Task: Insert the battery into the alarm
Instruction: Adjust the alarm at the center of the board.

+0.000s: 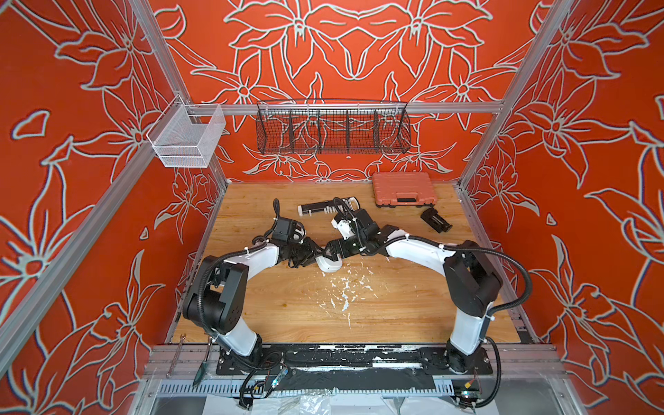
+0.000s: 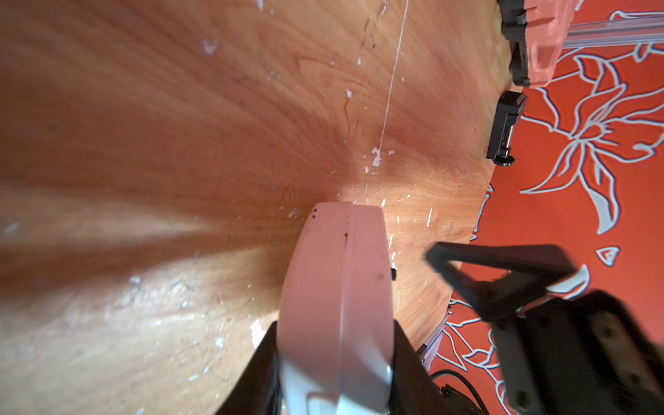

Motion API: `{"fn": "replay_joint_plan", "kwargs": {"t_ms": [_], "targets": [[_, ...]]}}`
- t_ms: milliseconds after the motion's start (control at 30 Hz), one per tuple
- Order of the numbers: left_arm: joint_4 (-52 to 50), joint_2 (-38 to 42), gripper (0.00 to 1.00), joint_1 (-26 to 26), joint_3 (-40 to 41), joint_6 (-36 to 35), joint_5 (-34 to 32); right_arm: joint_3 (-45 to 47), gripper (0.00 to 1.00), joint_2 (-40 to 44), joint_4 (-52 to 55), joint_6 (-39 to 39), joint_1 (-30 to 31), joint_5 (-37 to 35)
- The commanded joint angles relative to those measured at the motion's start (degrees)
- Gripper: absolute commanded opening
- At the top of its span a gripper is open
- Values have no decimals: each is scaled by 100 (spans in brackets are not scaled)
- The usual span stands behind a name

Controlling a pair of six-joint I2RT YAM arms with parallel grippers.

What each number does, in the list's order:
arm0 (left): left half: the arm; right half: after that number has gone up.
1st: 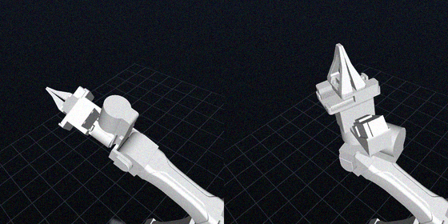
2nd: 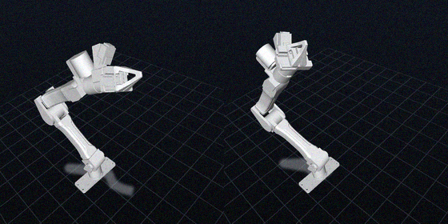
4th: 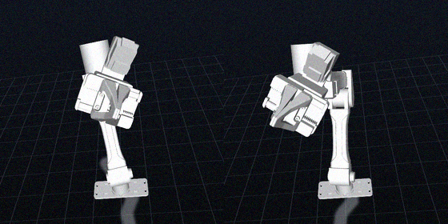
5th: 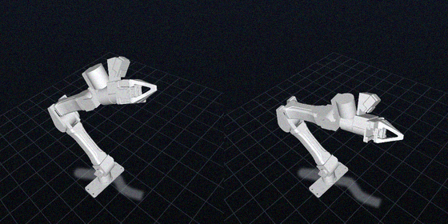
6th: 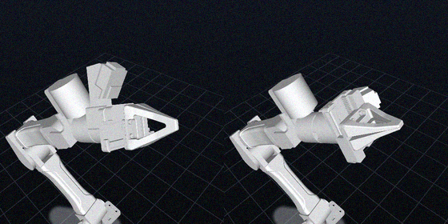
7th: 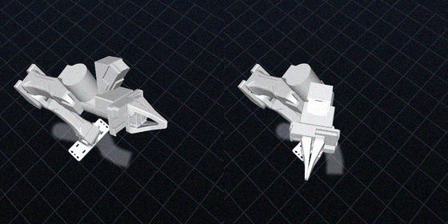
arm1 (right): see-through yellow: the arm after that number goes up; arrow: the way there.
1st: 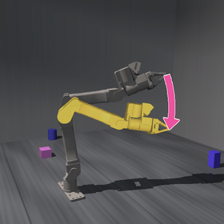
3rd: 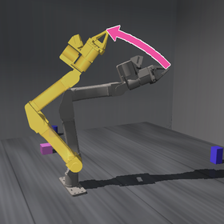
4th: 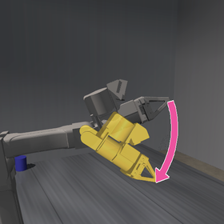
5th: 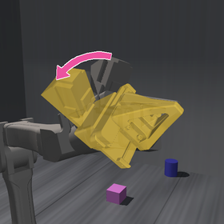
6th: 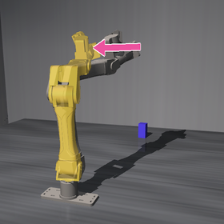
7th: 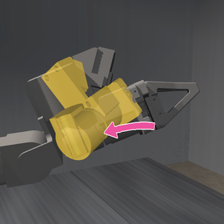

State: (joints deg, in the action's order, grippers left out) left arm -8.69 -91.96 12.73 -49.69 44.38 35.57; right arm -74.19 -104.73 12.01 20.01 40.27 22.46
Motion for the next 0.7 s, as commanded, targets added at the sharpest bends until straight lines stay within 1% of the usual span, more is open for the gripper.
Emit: {"fn": "replay_joint_plan", "kwargs": {"t_ms": [0, 67, 167, 267, 367, 433, 500, 600, 667], "targets": [[-486, 246, 28, 63, -163, 174, -207, 292, 98, 402, -244, -728, 31, -404], [-687, 297, 27, 71, -224, 251, -331, 688, 98, 767, -542, -1107, 81, -485], [-857, 421, 27, 104, -264, 478, -506, 1180, 98, 1227, -656, -2005, 346, -701], [-976, 532, 28, 141, -286, 749, -683, 1655, 96, 1553, -703, -2703, 725, -1175], [-1098, 643, 28, 201, -304, 997, -855, 2041, 93, 1658, -884, -3245, 1247, -1759], [-1149, 704, 28, 245, -308, 1152, -940, 2193, 93, 1615, -1159, -3472, 1583, -2179], [-1178, 736, 28, 256, -298, 1275, -960, 2304, 93, 1540, -1467, -3585, 1781, -2635], [-1278, 746, 28, 287, -337, 1335, -991, 2383, 92, 1421, -1905, -3566, 1832, -3041], [-1377, 734, 28, 316, -383, 1336, -1022, 2335, 91, 1300, -1986, -3553, 1827, -3322]]}}
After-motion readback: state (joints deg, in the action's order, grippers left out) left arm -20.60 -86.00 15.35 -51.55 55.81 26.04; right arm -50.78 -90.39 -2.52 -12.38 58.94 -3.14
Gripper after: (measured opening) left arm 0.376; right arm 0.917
